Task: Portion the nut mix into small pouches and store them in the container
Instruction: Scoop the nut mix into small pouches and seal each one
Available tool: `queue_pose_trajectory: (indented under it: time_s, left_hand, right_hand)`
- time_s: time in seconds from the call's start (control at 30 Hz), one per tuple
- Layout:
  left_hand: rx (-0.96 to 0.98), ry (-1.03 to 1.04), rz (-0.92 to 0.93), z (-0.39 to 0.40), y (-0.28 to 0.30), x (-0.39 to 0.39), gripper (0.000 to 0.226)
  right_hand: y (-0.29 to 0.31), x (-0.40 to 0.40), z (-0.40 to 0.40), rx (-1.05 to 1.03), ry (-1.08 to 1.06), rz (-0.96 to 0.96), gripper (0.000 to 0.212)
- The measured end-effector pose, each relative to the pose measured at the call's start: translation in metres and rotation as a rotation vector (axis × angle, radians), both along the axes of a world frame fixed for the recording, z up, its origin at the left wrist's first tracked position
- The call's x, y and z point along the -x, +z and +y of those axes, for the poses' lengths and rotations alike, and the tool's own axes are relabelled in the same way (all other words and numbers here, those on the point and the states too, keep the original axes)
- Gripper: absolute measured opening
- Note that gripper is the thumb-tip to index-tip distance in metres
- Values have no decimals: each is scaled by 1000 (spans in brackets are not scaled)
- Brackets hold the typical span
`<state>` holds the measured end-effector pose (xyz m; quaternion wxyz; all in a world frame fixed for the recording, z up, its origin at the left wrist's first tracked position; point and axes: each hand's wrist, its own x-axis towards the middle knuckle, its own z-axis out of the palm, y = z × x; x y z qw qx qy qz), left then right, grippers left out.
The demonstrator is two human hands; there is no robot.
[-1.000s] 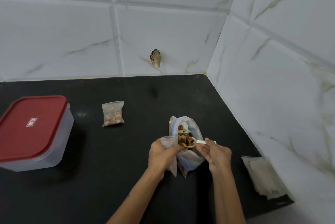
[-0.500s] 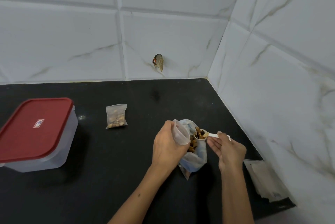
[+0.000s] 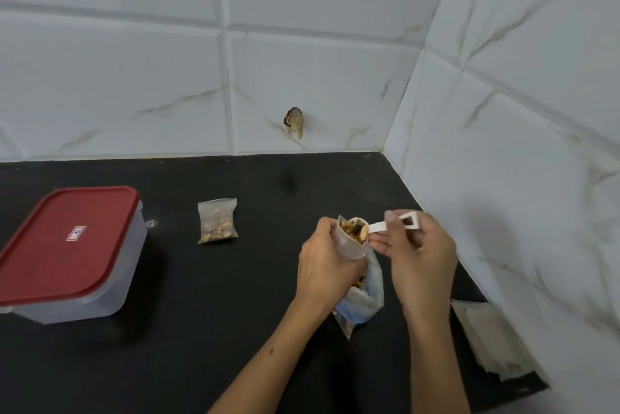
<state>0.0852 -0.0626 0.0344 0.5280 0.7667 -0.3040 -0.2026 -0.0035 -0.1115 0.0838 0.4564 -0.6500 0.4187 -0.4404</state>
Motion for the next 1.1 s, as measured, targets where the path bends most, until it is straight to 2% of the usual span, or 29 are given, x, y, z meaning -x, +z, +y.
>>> queue_pose_trajectory:
  time_s: [0.07,0.17,0.37,0.5,0.63,0.73,0.83,0.97,1.03,1.1]
  left_hand:
    - [0,20,51,-1,0,-1,39]
    - [24,25,95,0,0,-5,39]
    - [101,43,151,2,2,-7,33]
    - [135,40,158,4,2,-9,33]
    - [148,40,155,5,0,-10,37]
    - [135,20,149,5,-3,-9,37]
    - [136,19,137,5,-3,-10,36]
    - [119,38,126,9,-5,-12,35]
    - [102,86,132,14,-9,-14,34]
    - [60,149,145,17,-17,-15,36]
  right_hand:
    - [1,1,2,204,115,156,9]
    - [2,2,3,342,249,285,12]
    - [7,0,5,502,298,278,25]
    - [4,2,3,507,303,227,22]
    - [5,4,1,401,314,160,18]
    - [7,5,0,292,265,15,7]
    - [7,3,0,91,210,-135,5]
    - [-1,1,-11,-263,-10,-407,5]
    - [-17,3,-18,-356,-22,-381,5]
    - [-41,3,-25,-293,-30,-132,6]
